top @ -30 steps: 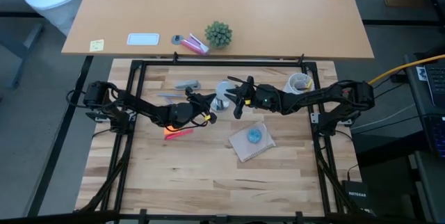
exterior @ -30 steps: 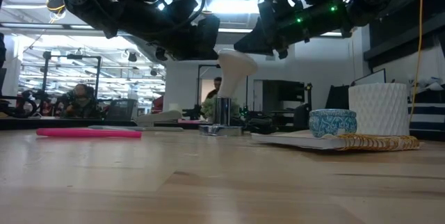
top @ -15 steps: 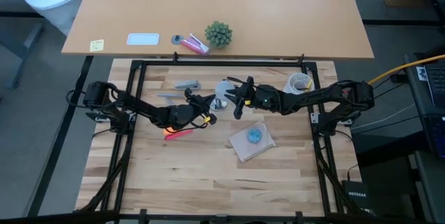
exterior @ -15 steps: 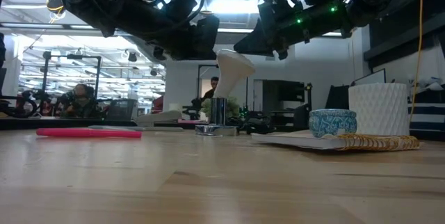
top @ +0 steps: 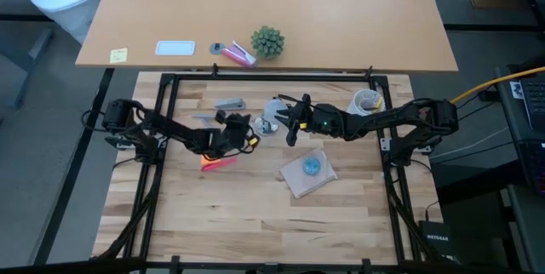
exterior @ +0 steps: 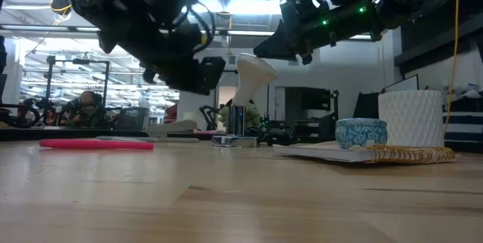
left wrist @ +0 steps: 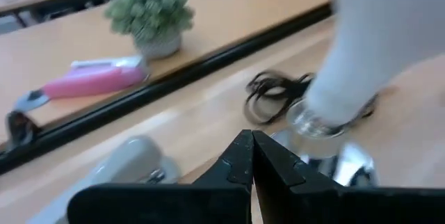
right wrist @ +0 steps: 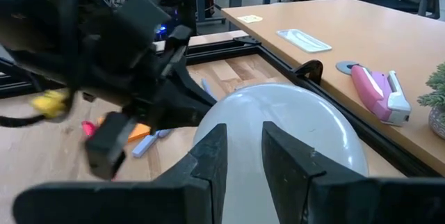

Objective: Screw lightbulb
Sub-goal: Insert the lightbulb into the lamp

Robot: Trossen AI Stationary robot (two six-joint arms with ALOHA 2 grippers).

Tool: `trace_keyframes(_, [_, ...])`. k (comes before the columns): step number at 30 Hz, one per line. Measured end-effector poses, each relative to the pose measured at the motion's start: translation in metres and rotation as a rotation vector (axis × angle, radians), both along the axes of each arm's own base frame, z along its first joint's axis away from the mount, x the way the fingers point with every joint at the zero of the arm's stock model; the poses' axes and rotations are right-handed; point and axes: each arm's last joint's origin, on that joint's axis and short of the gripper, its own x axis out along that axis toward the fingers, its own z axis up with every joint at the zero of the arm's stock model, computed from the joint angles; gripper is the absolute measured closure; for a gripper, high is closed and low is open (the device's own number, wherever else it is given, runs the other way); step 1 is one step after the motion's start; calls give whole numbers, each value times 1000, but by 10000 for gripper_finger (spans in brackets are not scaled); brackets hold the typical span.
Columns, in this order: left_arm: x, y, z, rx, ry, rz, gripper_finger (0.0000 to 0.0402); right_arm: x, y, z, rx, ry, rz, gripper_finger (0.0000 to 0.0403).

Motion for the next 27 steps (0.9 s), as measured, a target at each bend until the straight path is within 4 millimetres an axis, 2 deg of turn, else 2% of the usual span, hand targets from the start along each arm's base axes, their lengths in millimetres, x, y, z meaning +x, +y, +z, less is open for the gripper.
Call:
trace_keyframes(6, [0,21,-10,-28,29,41,401,0,0,0,1,5,0,313])
trace_keyframes(12, [11,36,-31,-93,-13,-51,401,0,0,-1,1,7,0,313])
trace_keyframes(18, [21,37,-41,-87,-68,-159,401,0,0,-1,1,8,0,313])
trace_keyframes(27, [24,35,-39,-119,-100,-238,401,0,0,1,-2,-7,-2,313])
